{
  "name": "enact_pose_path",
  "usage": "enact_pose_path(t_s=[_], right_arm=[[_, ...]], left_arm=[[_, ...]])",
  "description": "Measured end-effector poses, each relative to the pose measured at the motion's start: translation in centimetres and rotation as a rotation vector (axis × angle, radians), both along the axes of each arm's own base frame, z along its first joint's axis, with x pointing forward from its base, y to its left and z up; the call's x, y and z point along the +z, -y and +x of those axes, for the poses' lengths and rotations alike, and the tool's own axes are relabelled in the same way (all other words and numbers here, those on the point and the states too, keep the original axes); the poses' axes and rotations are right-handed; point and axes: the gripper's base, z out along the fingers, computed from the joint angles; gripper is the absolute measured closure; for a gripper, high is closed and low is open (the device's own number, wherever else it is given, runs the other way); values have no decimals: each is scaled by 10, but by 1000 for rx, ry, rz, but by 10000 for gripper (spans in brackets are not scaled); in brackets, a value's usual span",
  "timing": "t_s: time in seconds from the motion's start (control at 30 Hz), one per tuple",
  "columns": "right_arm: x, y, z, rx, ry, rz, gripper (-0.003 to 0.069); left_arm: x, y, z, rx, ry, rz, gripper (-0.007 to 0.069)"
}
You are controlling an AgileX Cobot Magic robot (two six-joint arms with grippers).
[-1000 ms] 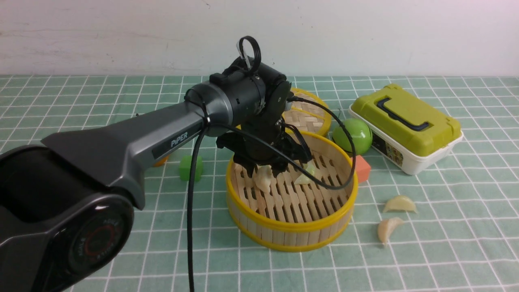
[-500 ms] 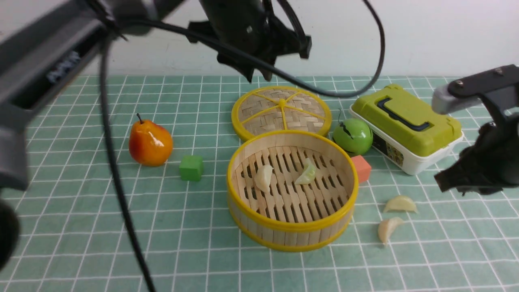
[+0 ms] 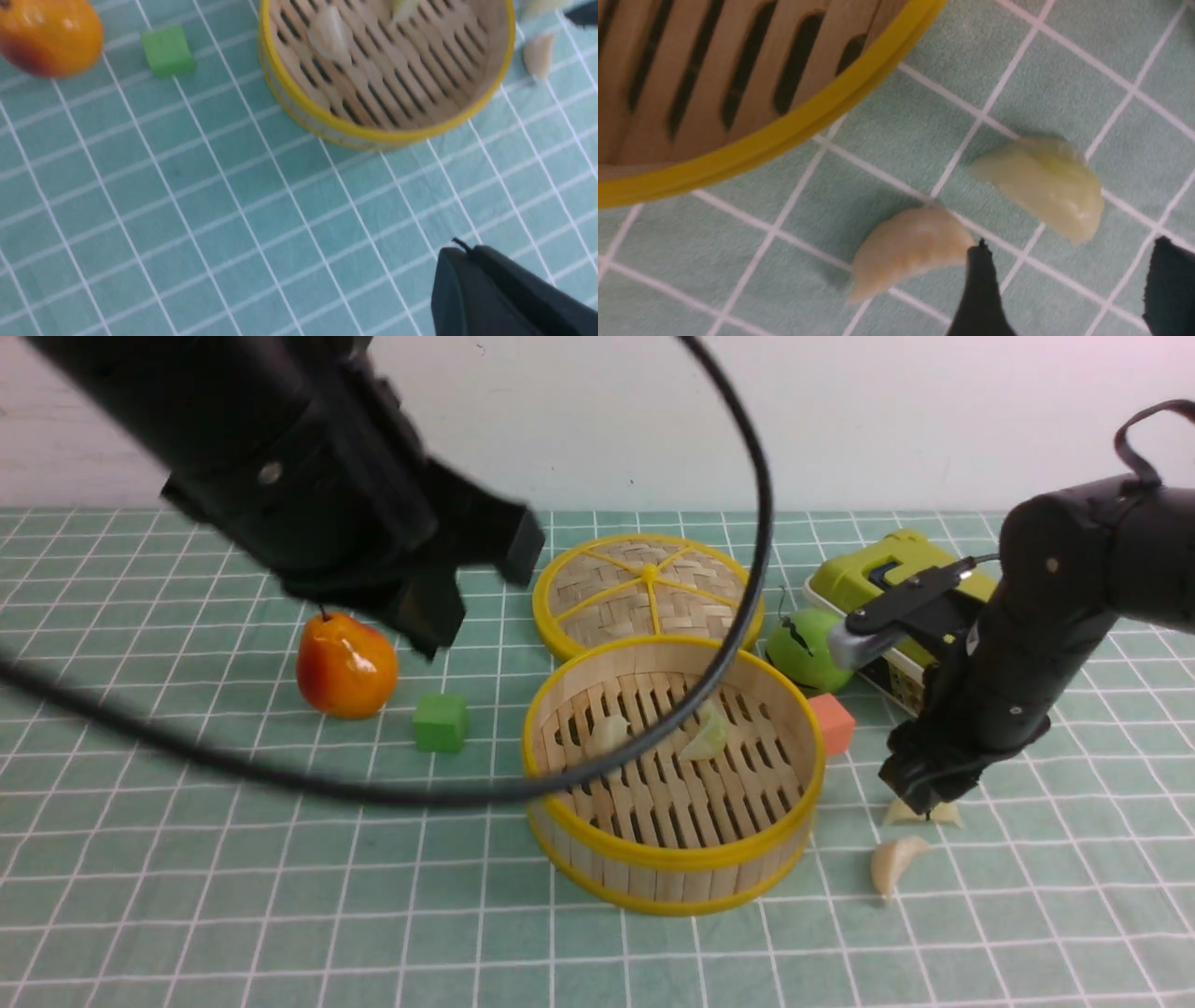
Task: Put the dumplings into the steamer on the table with the blue tablecloth.
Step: 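Reach for and grasp a dumpling lying on the table beside the steamer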
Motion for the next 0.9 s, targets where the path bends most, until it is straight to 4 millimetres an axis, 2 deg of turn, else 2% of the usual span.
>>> enact_pose_path(t_s=[0.1, 0.2, 0.3, 0.37, 0.43, 0.53, 0.57, 0.77, 0.9], right_arm=[[-16, 0, 8, 43, 12, -38, 161], [-30, 1, 14, 74, 14, -78, 158], [-41, 2, 18, 94, 9, -106, 168], [-45, 3, 19, 100, 7, -115, 200], [-45, 3, 20, 103, 12, -117, 242], [-45, 3, 21, 105, 12, -120, 344], [-45, 3, 21, 105, 12, -122, 420], [-40, 5, 19, 89, -22, -138, 426], [-5, -2, 17, 11, 24, -89, 426]], left_arm=[[-16, -11, -24, -24, -48, -12, 638], [-29, -20, -38, -30, -61, -17, 638], [-36, -25, -45, -31, -68, -12, 638], [-39, -26, -47, -31, -74, -9, 638], [-39, -26, -47, -31, -72, -13, 638], [-39, -26, -47, -31, -69, -14, 638], [-39, -26, -47, -30, -67, -16, 638], [-38, -26, -47, -31, -65, -17, 638], [-37, -32, -55, -33, -48, -22, 638]])
